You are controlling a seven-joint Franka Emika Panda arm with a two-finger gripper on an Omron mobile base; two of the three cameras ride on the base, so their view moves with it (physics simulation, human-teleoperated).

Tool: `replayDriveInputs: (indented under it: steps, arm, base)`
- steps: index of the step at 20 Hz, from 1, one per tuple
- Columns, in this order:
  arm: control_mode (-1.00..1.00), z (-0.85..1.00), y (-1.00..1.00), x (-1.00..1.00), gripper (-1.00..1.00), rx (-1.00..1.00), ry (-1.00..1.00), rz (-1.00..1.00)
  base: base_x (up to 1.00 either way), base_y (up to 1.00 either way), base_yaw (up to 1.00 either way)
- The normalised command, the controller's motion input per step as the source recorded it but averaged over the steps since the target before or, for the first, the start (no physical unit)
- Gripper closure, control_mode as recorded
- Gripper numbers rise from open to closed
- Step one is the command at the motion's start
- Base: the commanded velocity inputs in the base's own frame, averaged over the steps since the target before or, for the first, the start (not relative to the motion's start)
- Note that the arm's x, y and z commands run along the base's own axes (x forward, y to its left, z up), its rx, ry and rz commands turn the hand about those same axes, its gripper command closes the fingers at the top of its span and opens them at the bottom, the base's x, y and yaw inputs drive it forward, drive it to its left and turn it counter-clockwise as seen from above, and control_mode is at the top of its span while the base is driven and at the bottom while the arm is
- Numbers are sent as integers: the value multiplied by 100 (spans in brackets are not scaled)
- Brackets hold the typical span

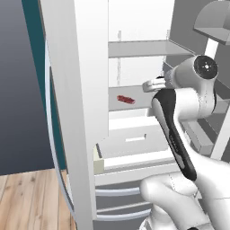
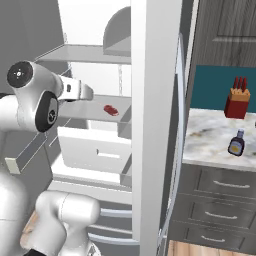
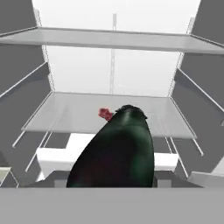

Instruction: Place the mustard and condiment bottle from the counter to the top shelf of the fridge. If the existing items in the fridge are on the top shelf, move them to other shelves.

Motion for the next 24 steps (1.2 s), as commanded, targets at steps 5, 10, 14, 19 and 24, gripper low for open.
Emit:
replayDriveInputs:
  steps: [5, 10, 14, 19, 24]
  arm:
    - [-100, -75, 39, -20, 100, -2, 32, 4]
    - [-100, -44, 46, 51, 100, 0, 4, 17]
    - [-100, -23, 8, 95, 100, 0, -9, 16]
    - [-100, -22, 21, 94, 100, 0, -2, 7]
    - [-100, -26, 52, 74, 100, 0, 0, 0]
  base:
    - [0, 0, 0]
    - [0, 0, 0]
    - [0, 0, 0]
    - [0, 0, 0]
    - [0, 0, 0]
